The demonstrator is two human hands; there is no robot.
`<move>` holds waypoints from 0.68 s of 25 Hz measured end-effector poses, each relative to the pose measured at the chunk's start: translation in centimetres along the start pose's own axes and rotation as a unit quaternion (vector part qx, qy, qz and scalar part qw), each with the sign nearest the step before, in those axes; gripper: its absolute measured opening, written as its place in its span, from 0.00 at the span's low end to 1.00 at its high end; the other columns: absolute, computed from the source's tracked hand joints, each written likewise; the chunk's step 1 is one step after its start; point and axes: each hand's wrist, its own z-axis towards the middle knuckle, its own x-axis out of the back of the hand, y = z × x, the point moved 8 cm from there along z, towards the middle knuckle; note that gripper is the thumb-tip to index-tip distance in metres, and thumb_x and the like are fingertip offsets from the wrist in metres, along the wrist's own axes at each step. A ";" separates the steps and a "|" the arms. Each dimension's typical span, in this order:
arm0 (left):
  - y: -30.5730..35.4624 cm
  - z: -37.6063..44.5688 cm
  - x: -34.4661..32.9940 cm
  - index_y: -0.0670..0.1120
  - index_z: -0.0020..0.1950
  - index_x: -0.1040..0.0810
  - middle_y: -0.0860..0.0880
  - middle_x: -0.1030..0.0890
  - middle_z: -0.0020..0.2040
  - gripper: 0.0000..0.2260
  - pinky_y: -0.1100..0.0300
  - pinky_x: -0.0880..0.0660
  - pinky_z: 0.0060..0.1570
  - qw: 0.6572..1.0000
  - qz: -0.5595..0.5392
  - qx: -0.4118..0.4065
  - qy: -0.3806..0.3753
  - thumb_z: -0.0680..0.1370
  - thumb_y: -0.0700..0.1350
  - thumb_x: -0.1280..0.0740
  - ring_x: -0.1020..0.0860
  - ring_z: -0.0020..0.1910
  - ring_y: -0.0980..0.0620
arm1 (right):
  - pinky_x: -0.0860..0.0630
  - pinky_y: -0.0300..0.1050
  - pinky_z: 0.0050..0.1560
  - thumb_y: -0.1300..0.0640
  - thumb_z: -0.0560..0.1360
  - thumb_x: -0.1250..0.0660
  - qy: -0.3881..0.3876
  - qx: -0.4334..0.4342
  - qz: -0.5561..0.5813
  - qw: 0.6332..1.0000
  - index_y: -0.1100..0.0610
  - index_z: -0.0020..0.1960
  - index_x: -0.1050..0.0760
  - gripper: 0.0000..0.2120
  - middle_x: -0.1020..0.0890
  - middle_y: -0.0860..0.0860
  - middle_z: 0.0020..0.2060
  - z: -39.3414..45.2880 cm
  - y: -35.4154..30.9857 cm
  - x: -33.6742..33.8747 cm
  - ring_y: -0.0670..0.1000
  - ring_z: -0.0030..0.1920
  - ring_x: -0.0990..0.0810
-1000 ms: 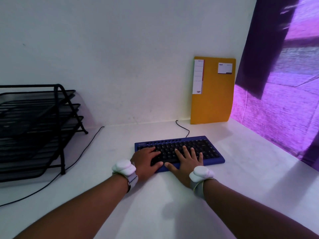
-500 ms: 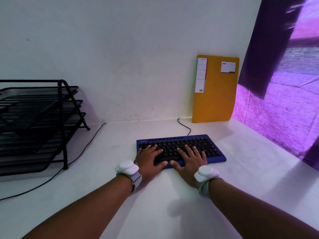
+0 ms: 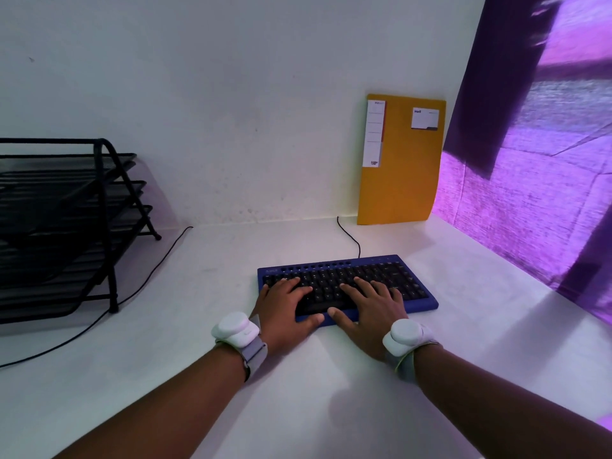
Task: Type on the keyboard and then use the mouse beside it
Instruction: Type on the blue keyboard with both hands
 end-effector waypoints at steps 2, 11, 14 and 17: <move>-0.2 -0.5 0.1 0.60 0.72 0.37 0.55 0.41 0.78 0.34 0.45 0.55 0.77 1.000 0.015 -0.007 -0.012 0.68 0.69 0.38 0.47 0.78 0.52 | 0.49 0.60 0.76 0.25 0.70 0.54 -0.002 0.006 0.022 1.000 0.40 0.74 0.41 0.36 0.37 0.46 0.76 -0.1 -0.1 0.2 0.55 0.76 0.42; -2.2 -2.4 1.9 0.60 0.72 0.36 0.57 0.39 0.77 0.30 0.49 0.41 0.76 0.999 0.016 -0.023 -0.037 0.71 0.61 0.36 0.44 0.78 0.53 | 0.56 0.63 0.77 0.24 0.70 0.52 -0.057 0.031 0.006 0.998 0.42 0.77 0.48 0.40 0.47 0.44 0.79 -1.0 -1.9 -0.3 0.55 0.79 0.51; -2.9 -3.5 2.9 0.58 0.71 0.35 0.55 0.37 0.76 0.32 0.48 0.39 0.75 1.000 0.020 -0.021 -0.007 0.68 0.63 0.36 0.41 0.77 0.52 | 0.54 0.62 0.76 0.23 0.69 0.56 -0.041 0.060 0.008 0.997 0.41 0.76 0.47 0.40 0.45 0.45 0.79 -1.0 -2.9 -0.1 0.55 0.78 0.48; -2.8 -3.6 2.1 0.60 0.74 0.40 0.55 0.45 0.79 0.33 0.41 0.48 0.77 0.999 0.030 -0.010 -0.026 0.70 0.65 0.36 0.50 0.79 0.50 | 0.62 0.65 0.75 0.24 0.71 0.54 -0.038 0.031 0.031 0.998 0.39 0.76 0.46 0.37 0.47 0.44 0.79 -0.3 -1.8 0.1 0.55 0.79 0.52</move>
